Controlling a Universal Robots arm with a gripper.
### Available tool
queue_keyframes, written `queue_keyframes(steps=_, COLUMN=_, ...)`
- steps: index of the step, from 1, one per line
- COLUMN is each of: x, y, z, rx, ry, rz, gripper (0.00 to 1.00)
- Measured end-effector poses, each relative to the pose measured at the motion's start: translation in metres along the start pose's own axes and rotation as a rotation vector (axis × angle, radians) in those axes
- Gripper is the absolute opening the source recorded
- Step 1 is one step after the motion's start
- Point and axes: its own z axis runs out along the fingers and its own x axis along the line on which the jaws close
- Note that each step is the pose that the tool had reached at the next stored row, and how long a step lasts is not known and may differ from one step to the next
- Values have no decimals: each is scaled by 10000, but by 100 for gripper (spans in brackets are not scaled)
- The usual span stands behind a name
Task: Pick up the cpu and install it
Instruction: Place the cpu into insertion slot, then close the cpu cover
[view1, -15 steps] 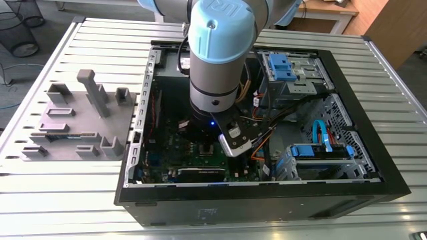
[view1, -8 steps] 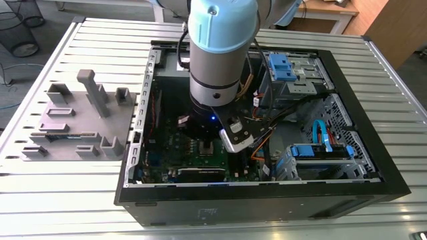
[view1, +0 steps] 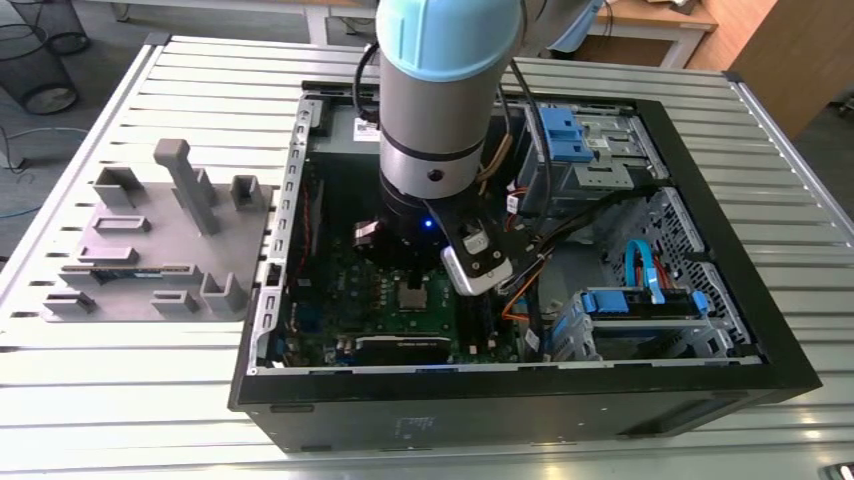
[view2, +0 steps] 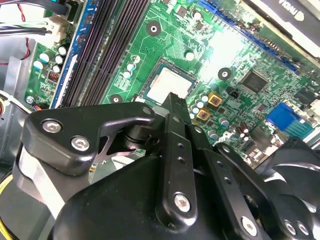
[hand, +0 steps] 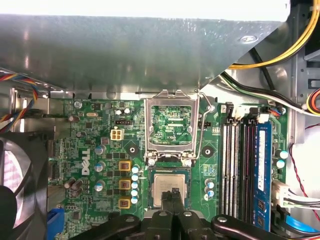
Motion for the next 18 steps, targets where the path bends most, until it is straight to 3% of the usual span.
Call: queue_keyframes(steps=18, x=-35, y=-1, z=-1, rx=2, ry=8, rz=0, gripper=11)
